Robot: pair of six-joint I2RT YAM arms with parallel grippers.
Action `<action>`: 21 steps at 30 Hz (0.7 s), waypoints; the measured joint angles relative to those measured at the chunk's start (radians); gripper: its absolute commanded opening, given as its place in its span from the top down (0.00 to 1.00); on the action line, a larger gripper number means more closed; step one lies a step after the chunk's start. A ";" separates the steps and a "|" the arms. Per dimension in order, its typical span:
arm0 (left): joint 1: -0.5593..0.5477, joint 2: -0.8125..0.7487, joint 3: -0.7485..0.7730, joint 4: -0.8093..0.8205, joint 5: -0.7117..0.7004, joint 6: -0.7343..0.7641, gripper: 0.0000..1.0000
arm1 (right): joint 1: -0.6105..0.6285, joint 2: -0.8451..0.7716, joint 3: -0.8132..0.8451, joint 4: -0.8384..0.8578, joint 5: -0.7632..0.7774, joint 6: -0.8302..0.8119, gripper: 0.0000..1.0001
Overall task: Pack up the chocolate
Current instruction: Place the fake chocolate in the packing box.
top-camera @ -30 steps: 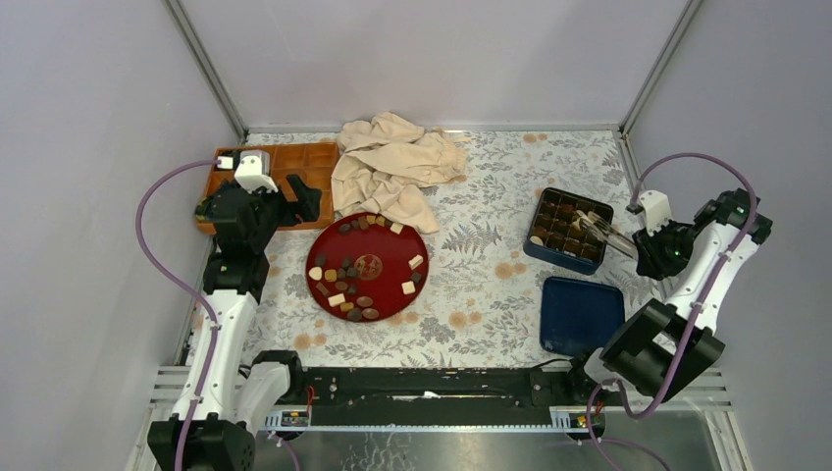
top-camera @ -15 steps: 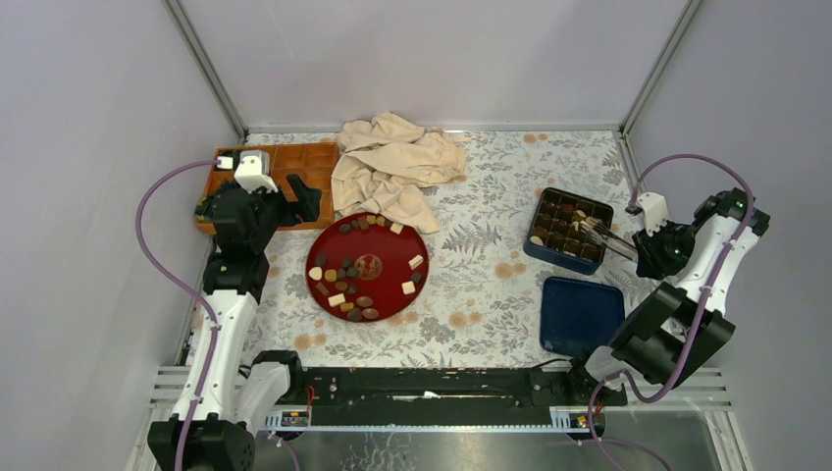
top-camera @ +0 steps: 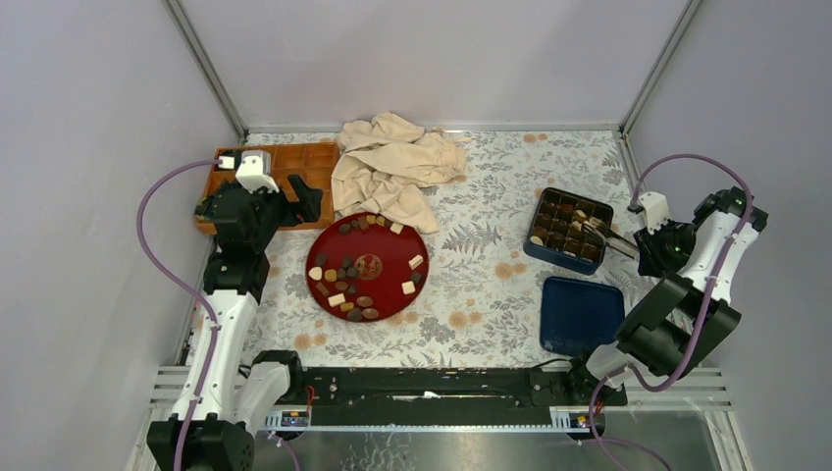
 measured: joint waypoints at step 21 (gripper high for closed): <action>0.000 0.000 0.000 0.000 0.000 0.000 0.01 | 0.022 0.047 -0.007 0.034 0.011 0.024 0.72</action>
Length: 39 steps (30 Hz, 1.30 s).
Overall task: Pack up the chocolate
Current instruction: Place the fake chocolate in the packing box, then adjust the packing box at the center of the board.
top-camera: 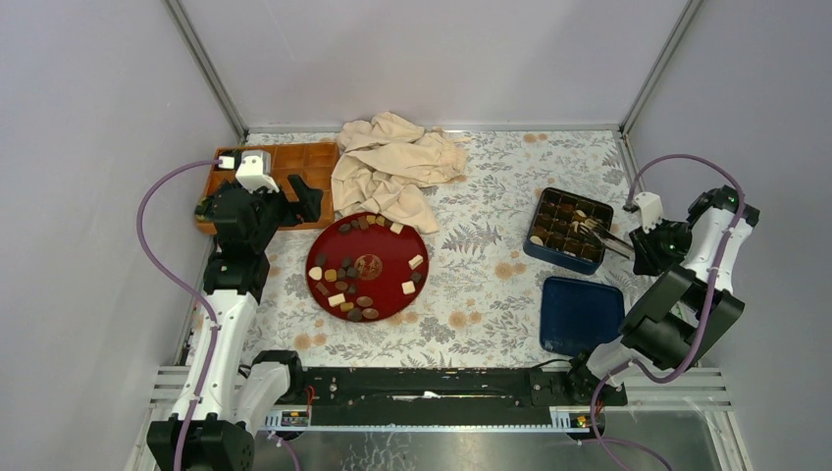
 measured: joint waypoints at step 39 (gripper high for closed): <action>-0.003 0.041 0.000 0.006 0.057 -0.021 0.01 | 0.034 0.006 0.034 -0.042 -0.048 0.039 0.59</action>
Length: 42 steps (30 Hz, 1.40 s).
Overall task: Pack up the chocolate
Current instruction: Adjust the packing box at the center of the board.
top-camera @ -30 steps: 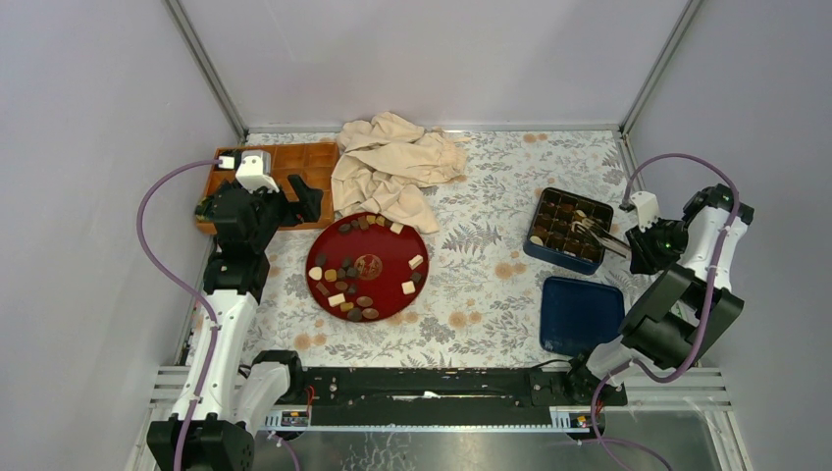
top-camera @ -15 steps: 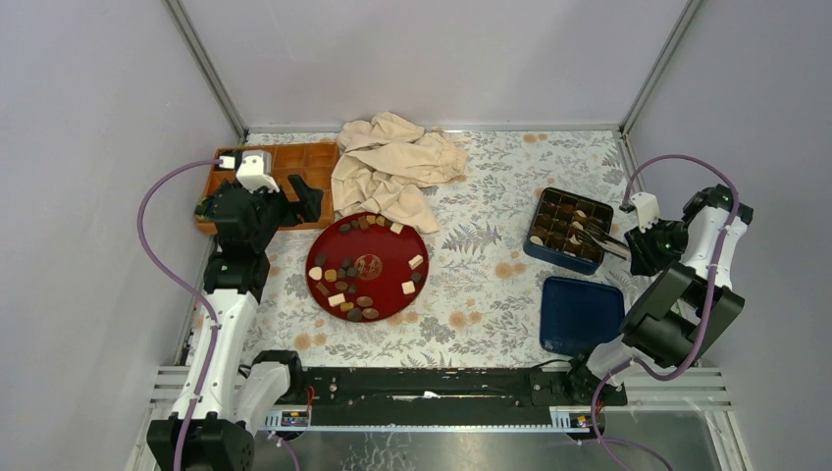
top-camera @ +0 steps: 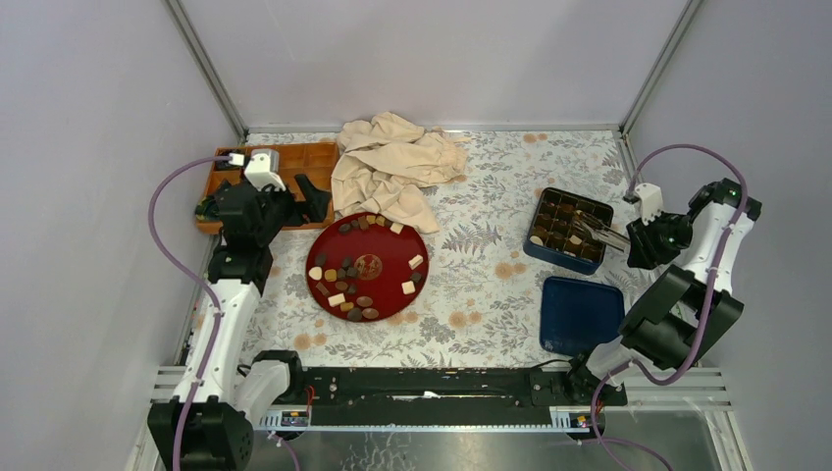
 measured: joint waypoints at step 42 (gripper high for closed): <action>-0.959 1.491 1.181 0.135 -0.480 -0.273 0.43 | 0.043 -0.280 -0.224 0.587 -0.584 0.964 0.61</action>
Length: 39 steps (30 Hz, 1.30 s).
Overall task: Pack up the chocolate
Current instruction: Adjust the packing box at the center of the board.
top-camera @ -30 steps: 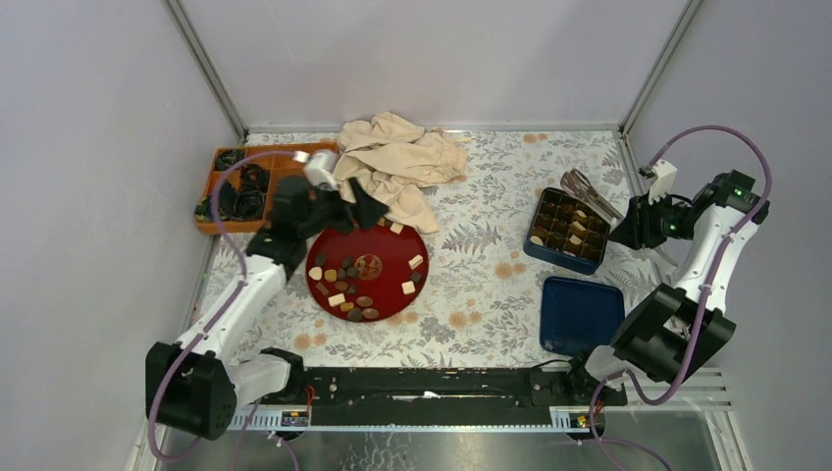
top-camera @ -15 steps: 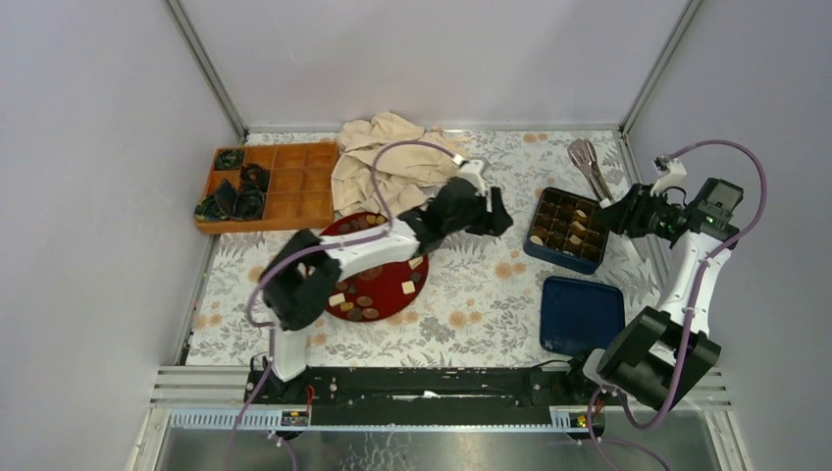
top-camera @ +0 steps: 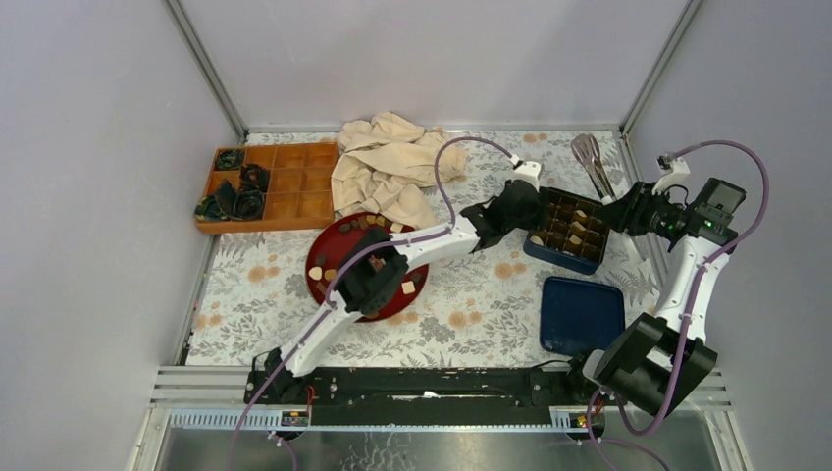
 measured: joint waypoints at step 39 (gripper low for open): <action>-0.015 0.224 0.274 -0.148 -0.075 0.206 1.00 | 0.000 -0.002 -0.006 -0.003 0.001 -0.003 0.61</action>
